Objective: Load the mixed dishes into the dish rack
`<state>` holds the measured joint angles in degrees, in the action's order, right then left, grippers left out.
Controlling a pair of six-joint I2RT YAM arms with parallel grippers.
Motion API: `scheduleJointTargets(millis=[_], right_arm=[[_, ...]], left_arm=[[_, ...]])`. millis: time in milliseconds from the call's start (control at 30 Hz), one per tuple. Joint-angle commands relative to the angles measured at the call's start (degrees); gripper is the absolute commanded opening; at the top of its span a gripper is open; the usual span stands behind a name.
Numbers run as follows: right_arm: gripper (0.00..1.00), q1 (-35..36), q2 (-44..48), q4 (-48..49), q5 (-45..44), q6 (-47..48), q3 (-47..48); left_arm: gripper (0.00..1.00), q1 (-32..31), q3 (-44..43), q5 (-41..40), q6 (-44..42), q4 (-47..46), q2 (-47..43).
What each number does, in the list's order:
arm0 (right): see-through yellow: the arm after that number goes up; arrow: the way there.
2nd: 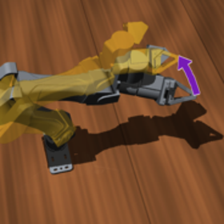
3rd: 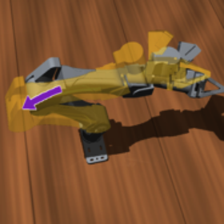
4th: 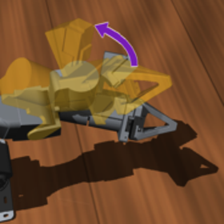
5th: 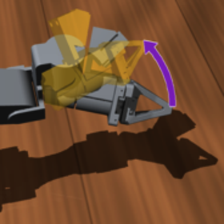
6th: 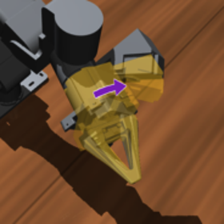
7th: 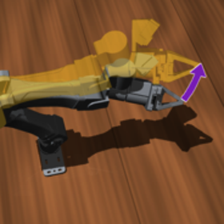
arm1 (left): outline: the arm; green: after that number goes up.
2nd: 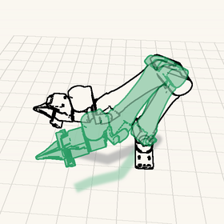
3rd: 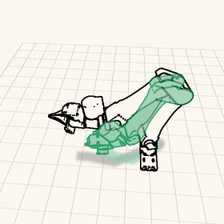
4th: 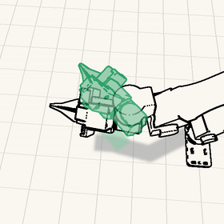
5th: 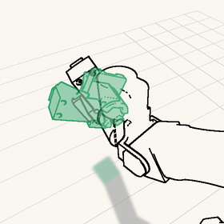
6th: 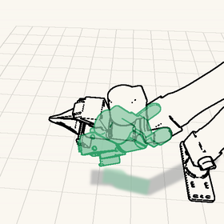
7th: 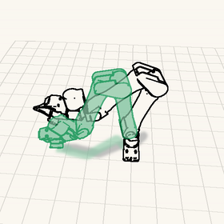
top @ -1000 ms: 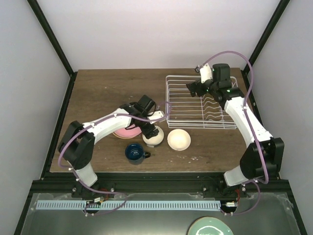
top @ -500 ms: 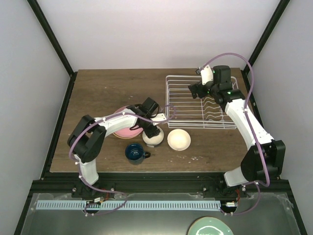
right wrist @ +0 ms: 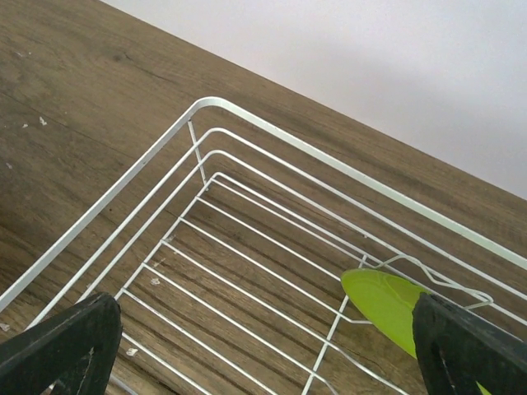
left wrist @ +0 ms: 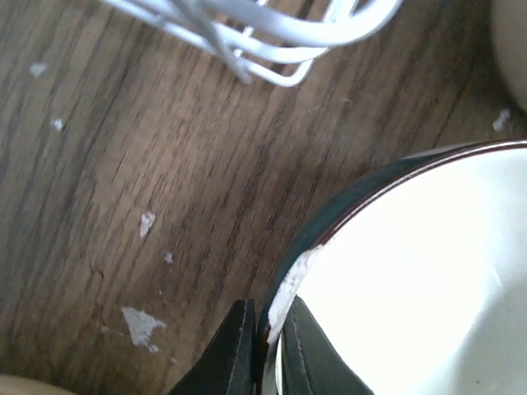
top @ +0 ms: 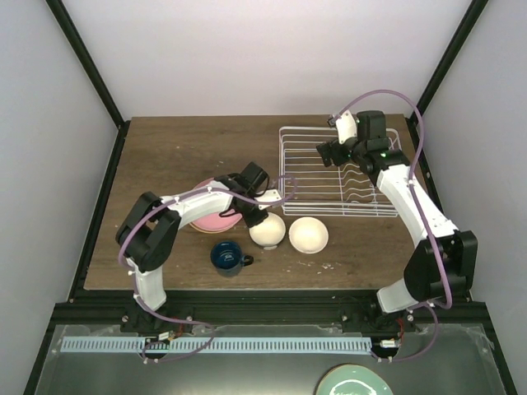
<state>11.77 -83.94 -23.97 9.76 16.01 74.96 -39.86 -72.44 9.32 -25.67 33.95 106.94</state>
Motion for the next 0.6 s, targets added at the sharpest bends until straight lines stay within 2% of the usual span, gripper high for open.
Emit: scheduleJointTargets(millis=[0, 300, 567], right_arm=[[0.98, 0.24, -1.34, 0.31, 0.03, 0.85, 1.78], [0.98, 0.32, -2.28, -2.37, 3.81, -0.66, 2.59], [0.99, 0.34, -1.64, -2.61, 14.67, -5.61, 0.66]], left_arm=[[0.0, -0.14, -0.38, 2.45, 0.4, 0.8, -1.91], [0.0, -0.19, 1.0, 5.17, 2.57, 6.51, -7.82], [0.0, 1.49, 2.86, 7.07, 8.04, 7.77, -19.29]])
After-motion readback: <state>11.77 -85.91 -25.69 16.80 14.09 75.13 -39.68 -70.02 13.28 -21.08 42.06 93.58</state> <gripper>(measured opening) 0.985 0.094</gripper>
